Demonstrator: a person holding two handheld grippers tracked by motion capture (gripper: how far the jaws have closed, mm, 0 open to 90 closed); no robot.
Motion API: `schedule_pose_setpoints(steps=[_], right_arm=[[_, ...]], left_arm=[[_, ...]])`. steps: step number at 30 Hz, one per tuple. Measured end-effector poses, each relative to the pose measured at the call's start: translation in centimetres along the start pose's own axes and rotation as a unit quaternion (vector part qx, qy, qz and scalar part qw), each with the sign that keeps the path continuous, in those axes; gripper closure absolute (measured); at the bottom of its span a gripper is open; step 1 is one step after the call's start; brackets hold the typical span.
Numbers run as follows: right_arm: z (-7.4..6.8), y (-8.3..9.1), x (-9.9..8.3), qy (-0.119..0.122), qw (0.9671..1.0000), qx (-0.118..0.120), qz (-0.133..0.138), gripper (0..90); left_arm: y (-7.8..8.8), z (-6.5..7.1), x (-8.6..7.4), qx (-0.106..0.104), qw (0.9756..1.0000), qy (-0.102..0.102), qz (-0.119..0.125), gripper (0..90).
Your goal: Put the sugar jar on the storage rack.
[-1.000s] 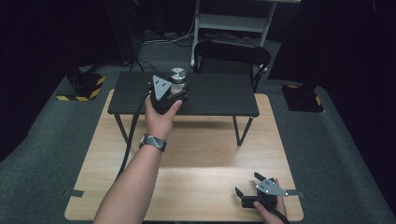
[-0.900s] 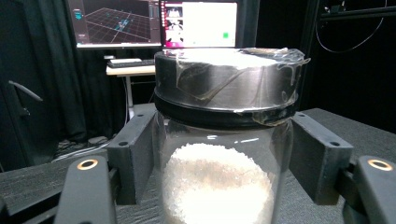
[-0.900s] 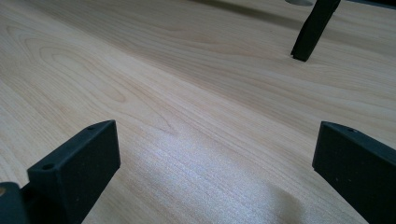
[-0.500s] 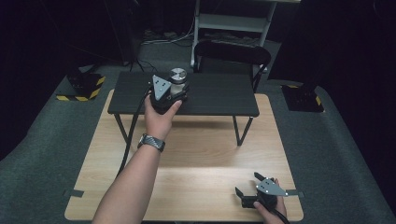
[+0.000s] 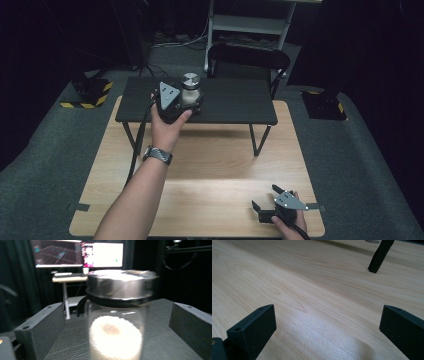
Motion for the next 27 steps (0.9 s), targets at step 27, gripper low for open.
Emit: schedule_pose_setpoints(steps=[27], right_arm=[[-0.2, 0.0, 0.0, 0.005, 1.0, -0.007, -0.001, 0.0]], left_arm=[[9.6, -1.1, -4.0, -0.028, 0.9993, 0.003, 0.027, 0.4]])
Point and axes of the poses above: each handheld gripper's, and its own axes: y roughly backward along the jaws, x roughly out of its top, z roughly to its right, the point moved 4 cm from there along -y, roughly forward along the jaws, and after that the axes turned 2 degrees about x, right-handed, at the moved point
